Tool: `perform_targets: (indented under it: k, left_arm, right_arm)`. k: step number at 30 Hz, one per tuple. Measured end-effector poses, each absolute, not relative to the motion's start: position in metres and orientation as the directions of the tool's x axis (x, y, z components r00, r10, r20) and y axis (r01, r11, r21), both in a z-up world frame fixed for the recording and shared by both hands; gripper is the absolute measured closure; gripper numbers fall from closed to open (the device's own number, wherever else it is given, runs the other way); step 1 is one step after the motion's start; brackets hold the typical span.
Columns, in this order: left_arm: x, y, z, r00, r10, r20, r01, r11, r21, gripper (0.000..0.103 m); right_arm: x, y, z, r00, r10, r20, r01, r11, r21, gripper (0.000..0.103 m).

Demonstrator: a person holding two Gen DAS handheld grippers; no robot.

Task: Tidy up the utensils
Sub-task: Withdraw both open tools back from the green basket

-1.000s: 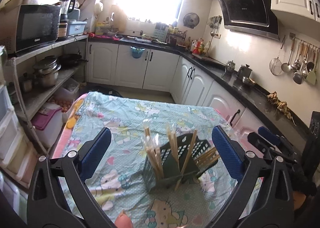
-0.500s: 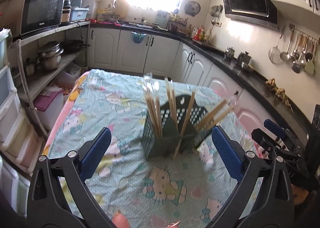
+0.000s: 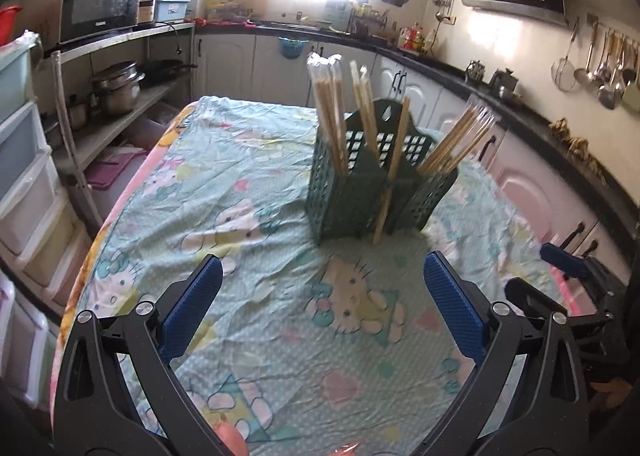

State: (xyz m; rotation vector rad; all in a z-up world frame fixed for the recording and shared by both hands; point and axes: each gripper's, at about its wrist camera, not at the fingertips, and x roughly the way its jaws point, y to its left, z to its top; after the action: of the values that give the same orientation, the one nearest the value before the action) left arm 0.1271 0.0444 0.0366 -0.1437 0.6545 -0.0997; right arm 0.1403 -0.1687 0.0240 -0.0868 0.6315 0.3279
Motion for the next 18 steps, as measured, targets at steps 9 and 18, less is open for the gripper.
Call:
perform_targets:
  k: [9, 18]
  left_arm:
    - [0.104, 0.04, 0.016, 0.849, -0.088, -0.521, 0.019, 0.991, -0.136, 0.01]
    - [0.076, 0.031, 0.011, 0.929, -0.081, -0.361, 0.03, 0.989, -0.144, 0.01]
  right_arm:
    - [0.107, -0.173, 0.01, 0.869, 0.227, -0.44, -0.286, 0.956, -0.072, 0.006]
    - [0.075, -0.189, 0.014, 0.963, 0.164, -0.212, -0.182, 0.981, -0.069, 0.006]
